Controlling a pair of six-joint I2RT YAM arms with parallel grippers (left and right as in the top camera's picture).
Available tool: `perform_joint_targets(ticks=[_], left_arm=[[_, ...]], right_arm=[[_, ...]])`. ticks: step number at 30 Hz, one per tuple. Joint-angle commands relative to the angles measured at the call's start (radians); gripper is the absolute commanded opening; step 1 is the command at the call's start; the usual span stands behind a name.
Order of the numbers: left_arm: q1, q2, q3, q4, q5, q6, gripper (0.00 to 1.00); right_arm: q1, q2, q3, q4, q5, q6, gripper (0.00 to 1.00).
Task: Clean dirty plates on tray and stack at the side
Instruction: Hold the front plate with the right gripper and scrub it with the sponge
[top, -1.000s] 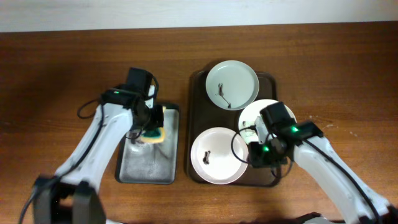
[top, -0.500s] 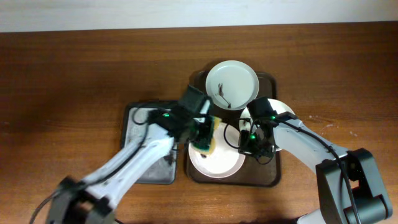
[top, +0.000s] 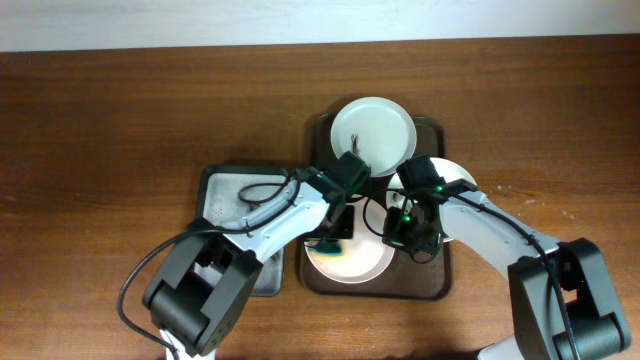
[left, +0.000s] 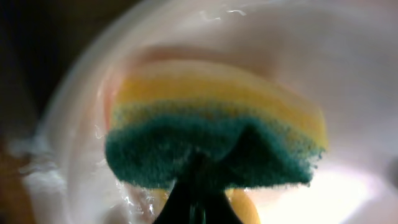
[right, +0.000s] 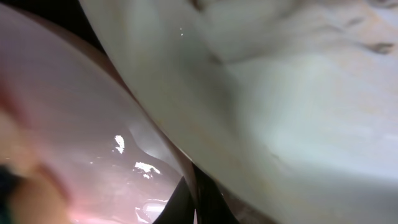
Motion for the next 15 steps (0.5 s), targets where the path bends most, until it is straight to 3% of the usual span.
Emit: perform_joint_targets(ticks=[1, 2, 5, 6, 8, 15], left_arm=[[0.042, 0.066, -0.039, -0.077, -0.451, 0.043, 0.00], [0.040, 0.066, -0.027, -0.095, -0.464, 0.047, 0.00], [0.036, 0.066, -0.003, -0.018, -0.191, 0.047, 0.00], [0.036, 0.069, -0.006, 0.053, 0.018, 0.048, 0.00], [0.015, 0.072, -0.013, 0.169, 0.246, 0.048, 0.00], [-0.099, 0.107, -0.028, 0.301, 0.338, -0.011, 0.00]], right_arm=[[-0.003, 0.030, -0.016, -0.005, 0.102, 0.044, 0.04], [-0.003, 0.030, -0.016, -0.005, 0.102, 0.044, 0.04], [-0.003, 0.030, -0.016, -0.010, 0.103, 0.043, 0.04], [-0.003, 0.029, -0.016, -0.009, 0.103, 0.044, 0.04], [-0.003, 0.030, -0.016, -0.011, 0.103, 0.044, 0.04], [-0.003, 0.030, -0.016, -0.017, 0.102, 0.051, 0.04]])
